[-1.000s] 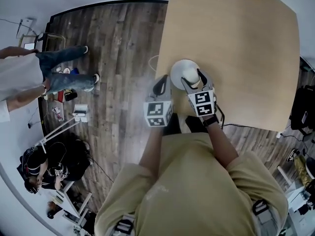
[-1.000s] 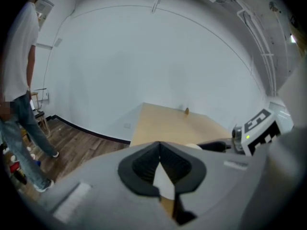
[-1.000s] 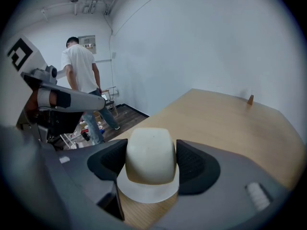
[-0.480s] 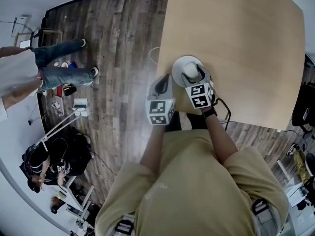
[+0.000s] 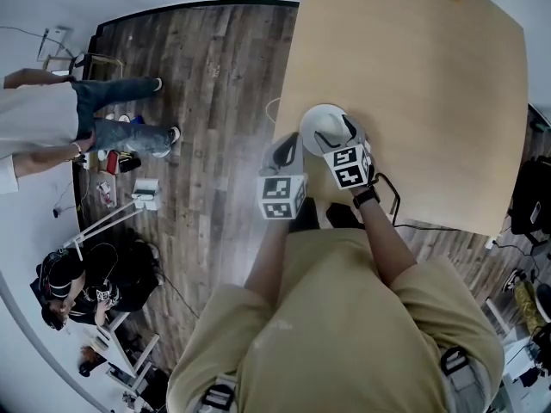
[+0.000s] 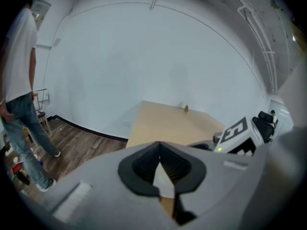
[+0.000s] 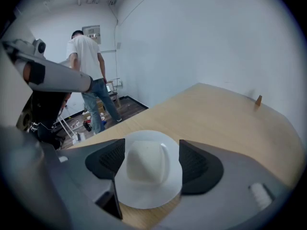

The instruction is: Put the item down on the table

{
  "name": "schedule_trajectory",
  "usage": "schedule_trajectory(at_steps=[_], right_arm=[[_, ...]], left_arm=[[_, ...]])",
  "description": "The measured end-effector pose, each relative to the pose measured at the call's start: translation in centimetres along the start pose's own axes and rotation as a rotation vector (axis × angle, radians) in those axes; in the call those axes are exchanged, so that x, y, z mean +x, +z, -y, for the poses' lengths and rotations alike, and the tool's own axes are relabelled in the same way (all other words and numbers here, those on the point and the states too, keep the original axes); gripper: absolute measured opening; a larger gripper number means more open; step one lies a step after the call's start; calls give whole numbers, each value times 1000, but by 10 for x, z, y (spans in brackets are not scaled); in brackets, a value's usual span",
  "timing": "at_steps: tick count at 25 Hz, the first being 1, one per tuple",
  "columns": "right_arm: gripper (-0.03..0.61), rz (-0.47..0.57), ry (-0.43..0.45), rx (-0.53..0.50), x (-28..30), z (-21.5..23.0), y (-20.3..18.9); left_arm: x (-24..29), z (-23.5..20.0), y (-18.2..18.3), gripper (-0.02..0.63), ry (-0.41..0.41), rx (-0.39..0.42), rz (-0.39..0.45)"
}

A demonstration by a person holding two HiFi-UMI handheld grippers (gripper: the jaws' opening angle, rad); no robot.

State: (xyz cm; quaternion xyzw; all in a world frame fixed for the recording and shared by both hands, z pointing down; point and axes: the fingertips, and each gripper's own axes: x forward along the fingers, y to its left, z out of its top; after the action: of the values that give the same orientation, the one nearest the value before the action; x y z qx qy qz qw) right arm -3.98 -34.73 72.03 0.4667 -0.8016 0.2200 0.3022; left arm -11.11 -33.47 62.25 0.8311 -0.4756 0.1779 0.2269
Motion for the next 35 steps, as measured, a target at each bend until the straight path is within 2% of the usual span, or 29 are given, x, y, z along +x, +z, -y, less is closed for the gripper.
schedule_trajectory(at_steps=[2, 4, 9, 17, 24, 35], right_arm=[[348, 43, 3, 16, -19, 3, 9], [275, 97, 8, 36, -42, 9, 20], [219, 236, 33, 87, -102, 22, 48], [153, 435, -27, 47, -206, 50, 84], [110, 524, -67, 37, -269, 67, 87], [8, 659, -151, -1, -346, 83, 116]], left_arm=[[-9, 6, 8, 2, 7, 13, 19], [-17, 15, 16, 2, 11, 24, 44], [-41, 40, 37, 2, 20, 35, 119], [-83, 86, 71, 2, 40, 80, 242], [-120, 126, 101, 2, 36, 128, 331], [-154, 151, 142, 2, 88, 204, 445]])
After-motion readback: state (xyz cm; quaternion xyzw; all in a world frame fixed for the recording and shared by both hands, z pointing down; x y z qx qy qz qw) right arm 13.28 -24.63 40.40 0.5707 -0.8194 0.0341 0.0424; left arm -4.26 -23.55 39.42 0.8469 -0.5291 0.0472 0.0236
